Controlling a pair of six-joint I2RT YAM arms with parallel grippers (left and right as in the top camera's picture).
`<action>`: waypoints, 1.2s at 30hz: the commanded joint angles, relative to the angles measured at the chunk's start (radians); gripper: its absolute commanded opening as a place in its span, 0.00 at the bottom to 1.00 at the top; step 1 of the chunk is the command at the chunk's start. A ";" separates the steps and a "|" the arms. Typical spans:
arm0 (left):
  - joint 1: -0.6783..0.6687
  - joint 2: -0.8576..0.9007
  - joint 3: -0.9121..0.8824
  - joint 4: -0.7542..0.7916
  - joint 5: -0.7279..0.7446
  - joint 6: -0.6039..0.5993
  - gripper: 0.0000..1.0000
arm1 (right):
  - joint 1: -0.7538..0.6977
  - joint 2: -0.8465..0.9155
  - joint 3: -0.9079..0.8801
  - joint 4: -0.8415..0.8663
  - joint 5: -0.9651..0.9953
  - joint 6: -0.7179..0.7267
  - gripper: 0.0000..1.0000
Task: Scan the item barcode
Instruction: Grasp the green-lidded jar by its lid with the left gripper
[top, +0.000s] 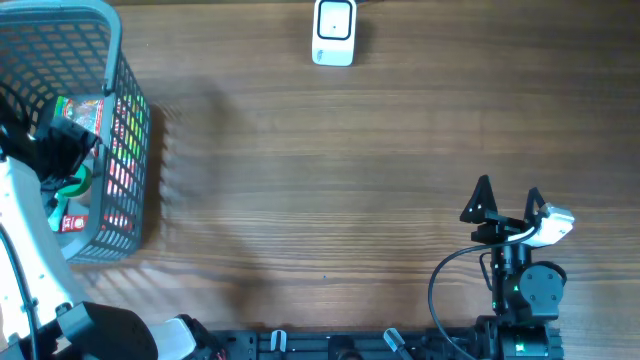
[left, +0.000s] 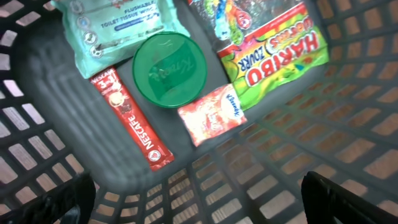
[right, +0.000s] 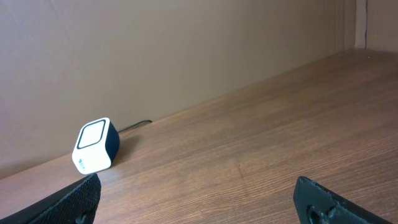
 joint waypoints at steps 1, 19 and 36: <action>0.021 0.008 -0.041 0.016 -0.043 -0.034 1.00 | 0.005 0.002 -0.001 0.003 -0.012 -0.018 1.00; 0.087 0.244 -0.104 0.230 -0.012 -0.066 1.00 | 0.005 0.002 -0.001 0.003 -0.012 -0.018 1.00; 0.087 0.380 -0.104 0.316 -0.012 -0.069 0.68 | 0.005 0.002 -0.001 0.003 -0.012 -0.019 1.00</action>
